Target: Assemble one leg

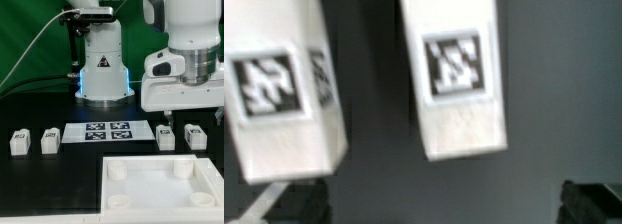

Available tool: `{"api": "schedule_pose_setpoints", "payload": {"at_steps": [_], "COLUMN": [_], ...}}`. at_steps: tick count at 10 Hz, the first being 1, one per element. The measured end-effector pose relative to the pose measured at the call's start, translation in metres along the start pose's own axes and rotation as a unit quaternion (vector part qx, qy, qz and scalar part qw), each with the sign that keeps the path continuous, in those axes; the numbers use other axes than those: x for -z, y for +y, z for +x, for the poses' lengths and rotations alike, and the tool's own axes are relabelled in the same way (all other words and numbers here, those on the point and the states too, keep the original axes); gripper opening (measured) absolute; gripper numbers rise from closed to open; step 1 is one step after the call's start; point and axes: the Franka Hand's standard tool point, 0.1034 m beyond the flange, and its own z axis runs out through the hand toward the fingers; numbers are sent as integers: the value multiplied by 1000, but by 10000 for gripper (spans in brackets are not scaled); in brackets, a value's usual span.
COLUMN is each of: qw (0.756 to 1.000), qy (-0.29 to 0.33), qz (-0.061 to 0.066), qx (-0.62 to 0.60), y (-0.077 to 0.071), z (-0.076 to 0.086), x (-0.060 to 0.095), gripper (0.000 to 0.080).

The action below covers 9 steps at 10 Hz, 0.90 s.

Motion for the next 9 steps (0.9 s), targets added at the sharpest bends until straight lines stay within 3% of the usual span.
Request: {"api": "schedule_pose_setpoints", "payload": {"at_steps": [1, 3, 6, 9], "qw": [999, 992, 968, 968], "qy": [-37, -127, -250, -248], "qz": [-8, -22, -34, -31], "qx": [4, 3, -1, 2], "y": [-6, -3, -4, -11], "z": [-4, -17, -16, -9], "x": [-7, -20, -22, -25], "gripper": [648, 648, 648, 648]}}
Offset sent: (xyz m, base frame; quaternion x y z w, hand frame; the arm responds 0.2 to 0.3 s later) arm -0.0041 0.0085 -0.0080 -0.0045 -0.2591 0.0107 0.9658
